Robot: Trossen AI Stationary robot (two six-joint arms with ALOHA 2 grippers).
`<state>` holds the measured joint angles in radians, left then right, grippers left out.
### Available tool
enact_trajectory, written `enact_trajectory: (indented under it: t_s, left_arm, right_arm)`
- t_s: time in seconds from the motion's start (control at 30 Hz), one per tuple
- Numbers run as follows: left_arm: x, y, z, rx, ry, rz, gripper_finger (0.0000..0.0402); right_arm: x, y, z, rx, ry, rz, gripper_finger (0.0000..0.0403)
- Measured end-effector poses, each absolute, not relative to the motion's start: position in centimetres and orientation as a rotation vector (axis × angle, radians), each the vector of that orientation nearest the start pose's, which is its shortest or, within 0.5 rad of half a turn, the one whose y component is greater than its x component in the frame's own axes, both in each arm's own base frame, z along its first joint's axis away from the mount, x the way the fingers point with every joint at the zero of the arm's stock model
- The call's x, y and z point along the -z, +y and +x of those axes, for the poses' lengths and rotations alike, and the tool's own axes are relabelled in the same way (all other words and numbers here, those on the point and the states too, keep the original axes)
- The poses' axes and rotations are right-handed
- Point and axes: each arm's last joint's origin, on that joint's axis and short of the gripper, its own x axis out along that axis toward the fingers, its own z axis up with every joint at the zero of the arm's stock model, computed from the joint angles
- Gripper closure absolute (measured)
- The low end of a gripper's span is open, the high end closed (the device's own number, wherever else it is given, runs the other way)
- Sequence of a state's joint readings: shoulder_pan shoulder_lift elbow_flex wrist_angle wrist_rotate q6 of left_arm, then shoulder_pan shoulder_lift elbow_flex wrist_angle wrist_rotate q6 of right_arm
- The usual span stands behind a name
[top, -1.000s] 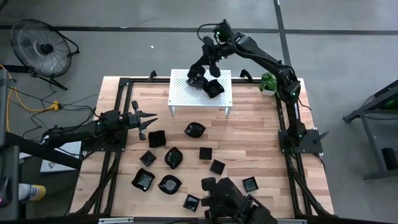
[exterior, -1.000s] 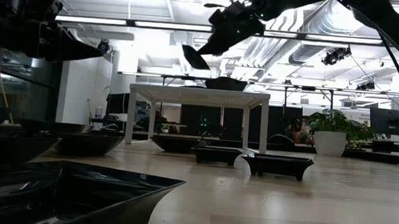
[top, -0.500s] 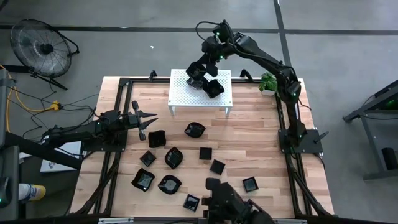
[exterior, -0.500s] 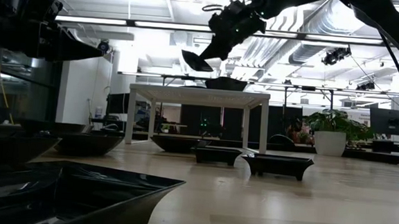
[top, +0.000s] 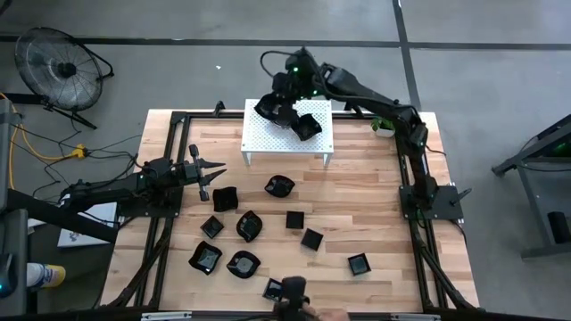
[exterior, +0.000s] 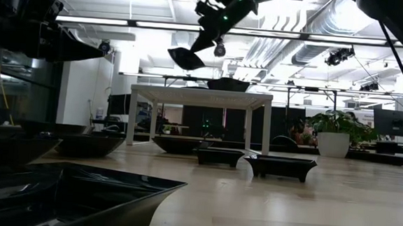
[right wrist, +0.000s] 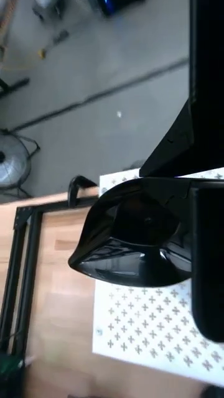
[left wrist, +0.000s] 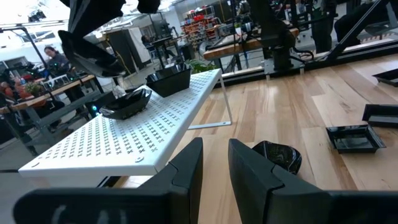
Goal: Pick & Place Mini shaped plates
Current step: Stack the black leaf-shaped plate on top of the black leaf-shaped plate on the shelf
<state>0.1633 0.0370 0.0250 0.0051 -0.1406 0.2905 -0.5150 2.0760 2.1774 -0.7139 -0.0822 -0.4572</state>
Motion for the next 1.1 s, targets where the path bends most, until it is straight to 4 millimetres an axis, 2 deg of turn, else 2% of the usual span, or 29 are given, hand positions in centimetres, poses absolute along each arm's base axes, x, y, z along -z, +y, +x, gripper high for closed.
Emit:
enact_trajectory:
  t_s: [0.13, 0.4, 0.53, 0.67, 0.8, 0.97, 1.1]
  left_arm:
    - [-17.0, 2.0, 9.6, -0.301, 0.051, 0.288, 0.0328]
    - [-17.0, 2.0, 9.6, -0.301, 0.05, 0.288, 0.0328]
    - [-17.0, 1.9, 9.6, -0.28, 0.048, 0.288, 0.0328]
    - [-17.0, 2.0, 9.6, -0.309, 0.052, 0.308, 0.0328]
    - [-17.5, 2.5, 9.4, -0.478, 0.063, 0.447, 0.0328]
    - [-19.6, 2.8, 8.9, -0.689, -0.047, 0.63, 0.0328]
    - [-20.4, 2.8, 8.8, -0.758, -0.077, 0.721, 0.0321]
  right_arm:
    - [-36.8, -21.1, 41.1, 0.286, 0.682, -0.322, 0.0403]
    - [-38.6, -19.3, 41.3, 0.361, 0.625, -0.39, 0.0403]
    - [-38.6, -18.4, 41.6, 0.358, 0.63, -0.398, 0.0403]
    - [-37.3, -17.6, 42.4, 0.365, 0.596, -0.431, 0.0403]
    - [-34.6, -16.8, 42.6, 0.443, 0.532, -0.503, 0.0403]
    - [-33.6, -14.6, 41.0, 0.604, 0.288, -0.555, 0.0403]
    - [-32.8, -12.3, 39.6, 0.661, 0.152, -0.579, 0.0403]
